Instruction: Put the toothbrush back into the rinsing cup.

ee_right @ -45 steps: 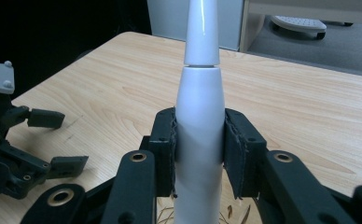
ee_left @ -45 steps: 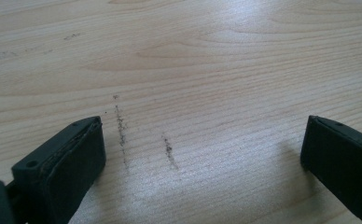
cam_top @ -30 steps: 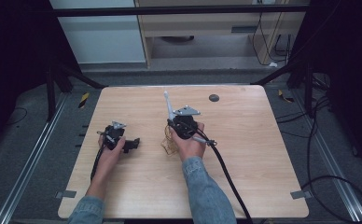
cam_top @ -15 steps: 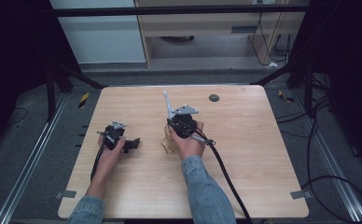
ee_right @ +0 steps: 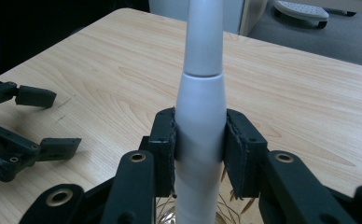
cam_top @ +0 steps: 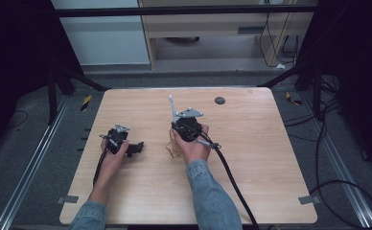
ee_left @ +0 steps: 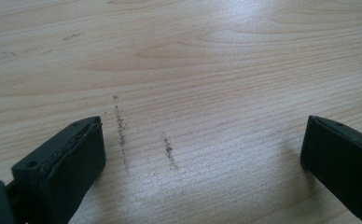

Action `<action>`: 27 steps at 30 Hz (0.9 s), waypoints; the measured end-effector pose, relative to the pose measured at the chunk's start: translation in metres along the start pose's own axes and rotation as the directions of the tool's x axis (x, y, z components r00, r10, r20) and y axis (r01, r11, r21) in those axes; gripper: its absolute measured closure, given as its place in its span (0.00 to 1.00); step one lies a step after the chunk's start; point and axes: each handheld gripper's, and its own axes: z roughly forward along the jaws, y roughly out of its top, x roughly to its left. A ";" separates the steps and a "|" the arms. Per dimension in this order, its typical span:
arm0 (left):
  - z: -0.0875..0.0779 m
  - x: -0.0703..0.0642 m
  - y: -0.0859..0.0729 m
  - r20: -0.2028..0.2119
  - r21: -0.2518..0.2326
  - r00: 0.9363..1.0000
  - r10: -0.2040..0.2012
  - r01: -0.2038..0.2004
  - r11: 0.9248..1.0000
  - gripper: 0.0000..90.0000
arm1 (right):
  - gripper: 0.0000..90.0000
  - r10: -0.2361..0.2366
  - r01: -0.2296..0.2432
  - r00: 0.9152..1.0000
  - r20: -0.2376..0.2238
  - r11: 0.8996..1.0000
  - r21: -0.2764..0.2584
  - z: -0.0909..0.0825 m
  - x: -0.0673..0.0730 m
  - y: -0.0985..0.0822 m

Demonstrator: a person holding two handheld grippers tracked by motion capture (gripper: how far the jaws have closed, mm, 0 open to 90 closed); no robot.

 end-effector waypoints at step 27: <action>0.000 0.000 0.000 0.000 0.000 1.000 0.000 0.000 1.000 0.00 | 0.69 -0.013 0.013 1.000 -0.002 1.000 -0.002 -0.009 0.002 0.001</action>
